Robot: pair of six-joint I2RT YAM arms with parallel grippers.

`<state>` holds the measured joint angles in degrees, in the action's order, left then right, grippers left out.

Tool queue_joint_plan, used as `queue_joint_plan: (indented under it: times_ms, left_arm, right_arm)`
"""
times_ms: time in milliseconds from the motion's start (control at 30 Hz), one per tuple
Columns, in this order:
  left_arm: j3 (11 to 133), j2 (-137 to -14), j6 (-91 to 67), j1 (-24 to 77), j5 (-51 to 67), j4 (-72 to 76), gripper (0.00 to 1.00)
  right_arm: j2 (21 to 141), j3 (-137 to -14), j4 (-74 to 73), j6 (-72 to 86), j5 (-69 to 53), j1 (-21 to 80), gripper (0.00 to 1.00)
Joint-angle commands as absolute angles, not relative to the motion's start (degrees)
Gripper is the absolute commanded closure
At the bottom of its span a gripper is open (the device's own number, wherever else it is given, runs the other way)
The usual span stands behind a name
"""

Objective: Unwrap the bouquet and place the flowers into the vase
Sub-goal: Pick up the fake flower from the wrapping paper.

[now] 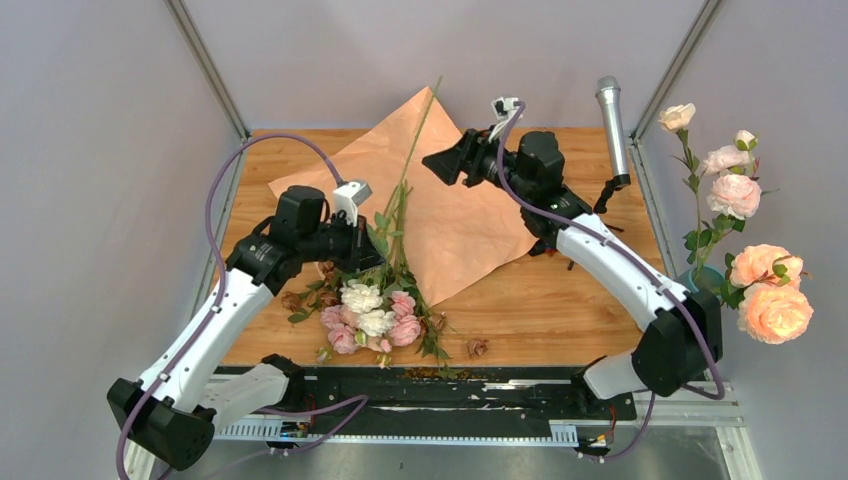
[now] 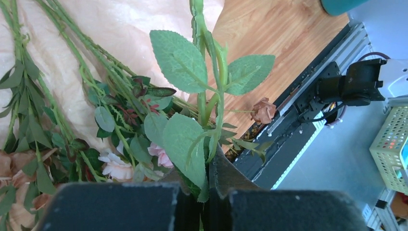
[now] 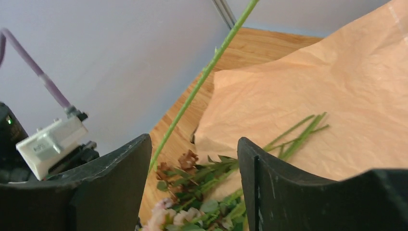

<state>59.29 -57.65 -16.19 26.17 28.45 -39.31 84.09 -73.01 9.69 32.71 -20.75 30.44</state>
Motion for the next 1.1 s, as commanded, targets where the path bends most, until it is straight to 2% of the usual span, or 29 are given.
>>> queue_joint_plan:
  times_ms: [0, 100, 233, 433, 567, 1067]
  left_arm:
    - [63.3, -59.0, -17.8, 26.4, 30.6, -42.5, 1.00]
    - [64.6, -60.5, -18.8, 26.4, 34.9, -44.7, 1.00]
    - [65.6, -61.1, -20.1, 26.4, 41.4, -46.4, 1.00]
    - [64.9, -61.2, -18.8, 26.4, 47.5, -49.9, 1.00]
    - [64.8, -60.9, -17.0, 26.4, 47.7, -53.1, 1.00]
    - [63.0, -60.4, -14.5, 27.9, 52.4, -55.1, 1.00]
  right_arm:
    - [75.9, -70.2, 4.5, 18.8, -18.8, 30.2, 0.32]
    - [72.6, -67.8, 3.0, 11.0, -22.5, 30.3, 0.29]
    - [69.8, -67.0, 0.6, -3.8, -38.0, 31.7, 0.28]
    - [65.8, -63.4, -2.4, -26.2, -38.1, 41.4, 0.25]
    - [66.0, -62.9, -3.2, -30.4, -40.8, 44.0, 0.23]
    - [71.8, -65.9, -14.1, -43.8, -24.2, 55.8, 0.23]
